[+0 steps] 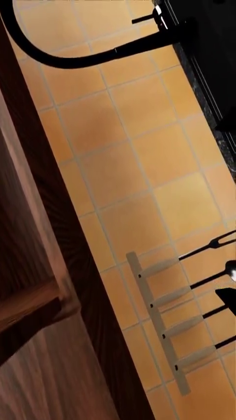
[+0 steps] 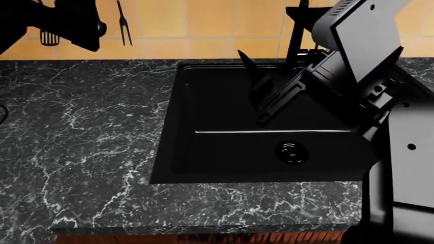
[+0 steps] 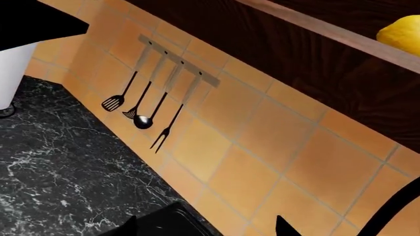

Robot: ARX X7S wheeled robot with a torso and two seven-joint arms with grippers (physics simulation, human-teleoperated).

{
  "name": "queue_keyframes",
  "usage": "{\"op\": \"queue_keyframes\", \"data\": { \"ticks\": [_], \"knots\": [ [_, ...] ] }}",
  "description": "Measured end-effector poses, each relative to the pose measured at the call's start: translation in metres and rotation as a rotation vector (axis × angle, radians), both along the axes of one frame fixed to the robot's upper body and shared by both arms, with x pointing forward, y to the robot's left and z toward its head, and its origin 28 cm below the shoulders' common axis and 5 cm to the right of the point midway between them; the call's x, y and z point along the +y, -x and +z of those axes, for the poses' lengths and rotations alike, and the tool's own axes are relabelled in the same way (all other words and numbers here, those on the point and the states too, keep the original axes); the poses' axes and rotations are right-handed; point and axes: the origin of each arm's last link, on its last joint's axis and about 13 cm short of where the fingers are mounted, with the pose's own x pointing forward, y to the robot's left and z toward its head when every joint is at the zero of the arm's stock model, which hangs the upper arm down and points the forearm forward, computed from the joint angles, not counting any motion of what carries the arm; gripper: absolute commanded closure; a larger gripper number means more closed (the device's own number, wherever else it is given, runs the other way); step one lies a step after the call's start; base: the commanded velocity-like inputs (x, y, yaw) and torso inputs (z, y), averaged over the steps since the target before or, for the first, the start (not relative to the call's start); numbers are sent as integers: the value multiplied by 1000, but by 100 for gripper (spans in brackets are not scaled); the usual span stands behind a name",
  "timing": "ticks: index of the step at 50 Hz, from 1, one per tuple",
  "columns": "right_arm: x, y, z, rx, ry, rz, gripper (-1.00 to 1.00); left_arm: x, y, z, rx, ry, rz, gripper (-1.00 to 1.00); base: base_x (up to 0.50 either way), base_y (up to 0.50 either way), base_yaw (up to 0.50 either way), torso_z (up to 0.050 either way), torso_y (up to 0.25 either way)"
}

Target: Pick the lemon, grape from the counter and place them in the cabinet. Then close the cabinet.

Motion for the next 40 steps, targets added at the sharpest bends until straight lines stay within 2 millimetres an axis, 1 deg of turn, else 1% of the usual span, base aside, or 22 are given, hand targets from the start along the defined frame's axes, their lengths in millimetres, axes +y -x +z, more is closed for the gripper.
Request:
{"op": "queue_keyframes", "data": {
  "ticks": [6,16,40],
  "knots": [
    [0,0,1,1,-3,-3,-100,-1,0,0,1,-1,-3,-100,0,0,0,0,0],
    [-1,0,1,0,-8,-6,-100,-1,0,1,0,1,-4,-100,377,-19,0,0,0],
    [-1,1,3,-4,-15,-3,-100,-1,1,1,-6,6,-10,-100,2,0,0,0,0]
  ]
}}
